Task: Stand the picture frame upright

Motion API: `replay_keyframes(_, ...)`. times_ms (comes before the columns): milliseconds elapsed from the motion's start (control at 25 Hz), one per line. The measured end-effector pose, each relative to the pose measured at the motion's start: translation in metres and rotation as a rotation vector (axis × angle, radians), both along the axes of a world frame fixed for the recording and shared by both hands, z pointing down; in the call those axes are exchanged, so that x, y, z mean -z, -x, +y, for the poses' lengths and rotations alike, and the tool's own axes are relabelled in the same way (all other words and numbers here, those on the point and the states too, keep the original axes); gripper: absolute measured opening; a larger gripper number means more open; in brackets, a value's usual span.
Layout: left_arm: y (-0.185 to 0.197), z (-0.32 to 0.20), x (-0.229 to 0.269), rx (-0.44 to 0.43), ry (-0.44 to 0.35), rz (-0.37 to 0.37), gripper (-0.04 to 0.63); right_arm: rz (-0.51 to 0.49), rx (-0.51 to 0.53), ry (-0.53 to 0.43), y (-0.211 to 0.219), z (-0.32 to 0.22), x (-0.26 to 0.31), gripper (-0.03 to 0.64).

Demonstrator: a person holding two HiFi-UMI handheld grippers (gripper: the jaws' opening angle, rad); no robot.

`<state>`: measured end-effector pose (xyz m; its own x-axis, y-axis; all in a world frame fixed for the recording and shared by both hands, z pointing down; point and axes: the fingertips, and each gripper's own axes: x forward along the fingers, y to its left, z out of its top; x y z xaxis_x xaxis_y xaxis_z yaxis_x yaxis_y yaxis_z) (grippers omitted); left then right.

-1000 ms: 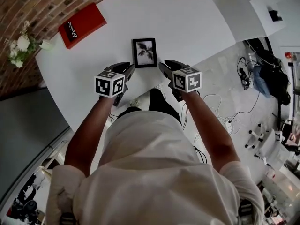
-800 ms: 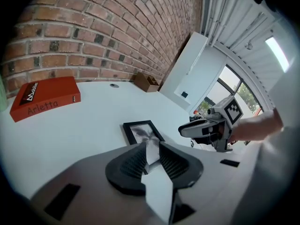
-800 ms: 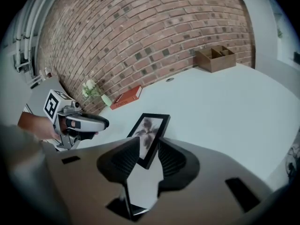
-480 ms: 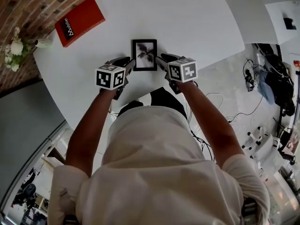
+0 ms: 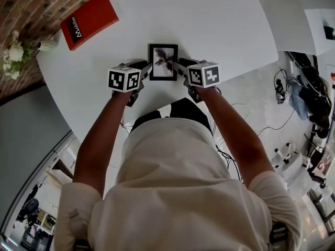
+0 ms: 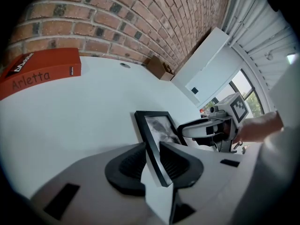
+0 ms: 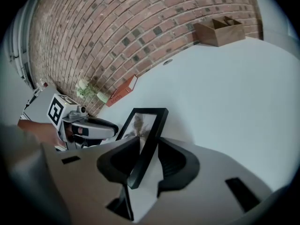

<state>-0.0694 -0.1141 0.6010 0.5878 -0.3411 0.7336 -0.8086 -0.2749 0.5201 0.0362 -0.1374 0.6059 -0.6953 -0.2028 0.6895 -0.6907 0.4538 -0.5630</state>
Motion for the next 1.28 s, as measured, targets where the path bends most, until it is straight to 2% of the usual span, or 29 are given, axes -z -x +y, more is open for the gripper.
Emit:
replay_keyframes(400, -0.007, -0.004, -0.009, 0.008, 0.03, 0.052, 0.091, -0.021, -0.02, 0.033, 0.002, 0.0, -0.005, 0.129)
replay_keyframes(560, -0.008, -0.004, -0.012, 0.004, 0.037, 0.051, 0.09, -0.036, -0.019, 0.047, 0.003, 0.001, -0.005, 0.126)
replay_keyframes(680, -0.01, -0.003, -0.014, 0.014, 0.054, 0.065, 0.089, -0.034, -0.02, 0.049, 0.002, 0.001, -0.007, 0.092)
replay_keyframes(1280, -0.009, -0.004, -0.012, 0.015, 0.052, 0.053, 0.075, -0.042, -0.013, 0.076, 0.002, 0.001, -0.006, 0.077)
